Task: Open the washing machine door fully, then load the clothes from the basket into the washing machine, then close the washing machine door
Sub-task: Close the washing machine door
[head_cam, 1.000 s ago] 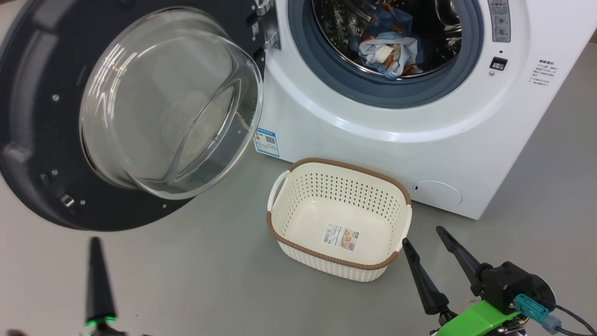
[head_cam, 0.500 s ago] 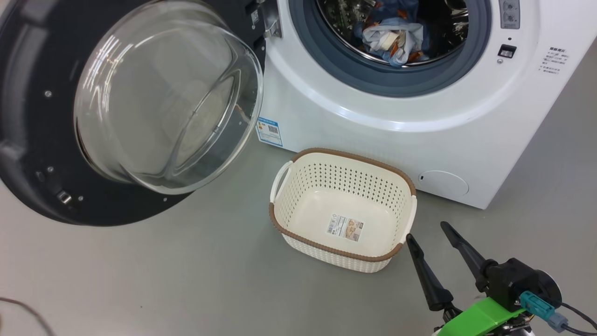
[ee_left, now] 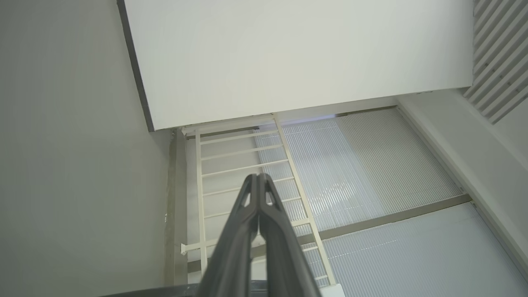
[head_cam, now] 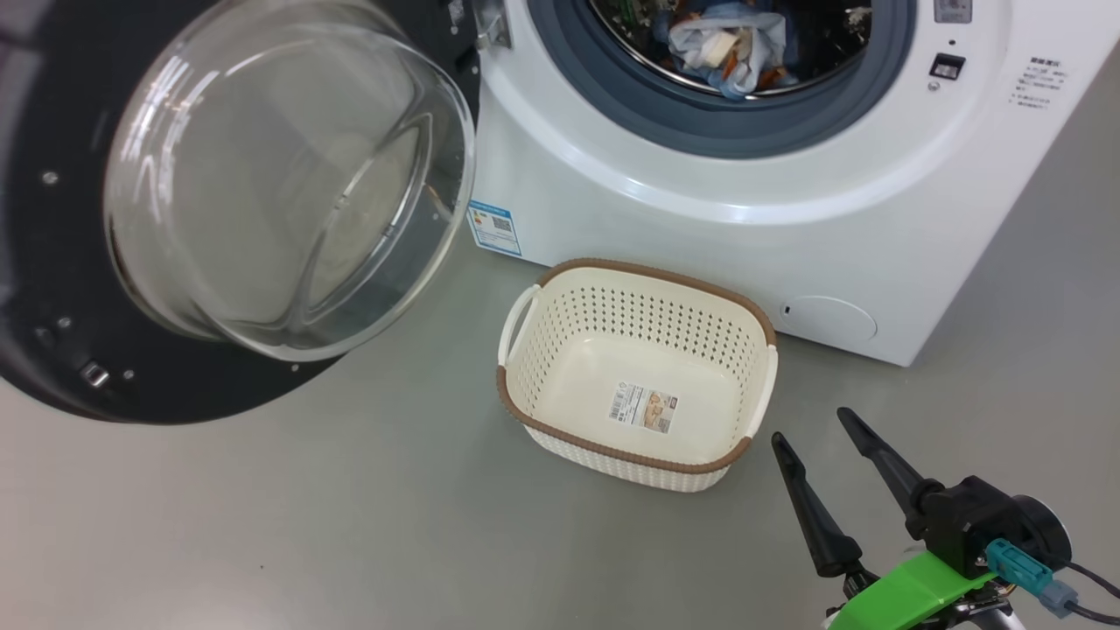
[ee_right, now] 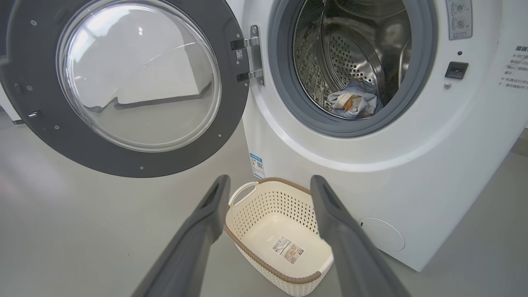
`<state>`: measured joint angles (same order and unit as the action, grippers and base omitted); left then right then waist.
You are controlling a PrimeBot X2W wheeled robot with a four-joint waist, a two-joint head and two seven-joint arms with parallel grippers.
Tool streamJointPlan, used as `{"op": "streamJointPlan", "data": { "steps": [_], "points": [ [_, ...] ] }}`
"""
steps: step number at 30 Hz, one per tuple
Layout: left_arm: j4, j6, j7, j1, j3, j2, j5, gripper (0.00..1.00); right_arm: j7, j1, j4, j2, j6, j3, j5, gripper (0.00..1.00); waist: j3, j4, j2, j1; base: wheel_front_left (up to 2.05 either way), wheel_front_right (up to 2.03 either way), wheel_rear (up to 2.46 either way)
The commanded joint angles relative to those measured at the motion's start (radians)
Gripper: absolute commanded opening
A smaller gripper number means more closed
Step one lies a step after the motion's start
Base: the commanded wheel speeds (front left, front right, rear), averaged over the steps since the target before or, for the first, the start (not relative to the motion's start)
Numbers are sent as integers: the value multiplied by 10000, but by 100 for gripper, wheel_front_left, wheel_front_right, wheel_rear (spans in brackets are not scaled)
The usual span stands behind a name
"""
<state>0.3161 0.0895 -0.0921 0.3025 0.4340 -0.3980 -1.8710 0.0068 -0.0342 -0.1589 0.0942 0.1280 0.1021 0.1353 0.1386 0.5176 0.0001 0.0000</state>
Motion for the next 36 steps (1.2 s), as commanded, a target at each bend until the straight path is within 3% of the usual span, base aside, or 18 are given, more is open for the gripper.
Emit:
{"op": "streamJointPlan", "data": {
  "steps": [1, 8, 14, 36],
  "points": [
    [175, -62, 235, 559, 313, -726, -100, 0, 22, 423, -341, 78, 27, 278, 6, 100, 119, -117, -1, 0, 0, 0, 0],
    [2382, -225, 1129, 1622, -156, -1360, -143, 0, 222, 575, -506, 272, 27, 430, 20, 100, 491, -365, -1, 0, 0, 0, 0],
    [3330, -13, 2061, 2573, -850, -1636, 100, 0, 440, 742, -690, 460, 27, 516, 34, 100, 867, -571, -1, 0, 0, 0, 0],
    [3768, 392, 3594, 3661, -1636, -1771, 622, 0, 464, 970, -740, 474, 27, 447, 170, 100, 1327, -835, -1, 0, 0, 0, 0]
  ]
}}
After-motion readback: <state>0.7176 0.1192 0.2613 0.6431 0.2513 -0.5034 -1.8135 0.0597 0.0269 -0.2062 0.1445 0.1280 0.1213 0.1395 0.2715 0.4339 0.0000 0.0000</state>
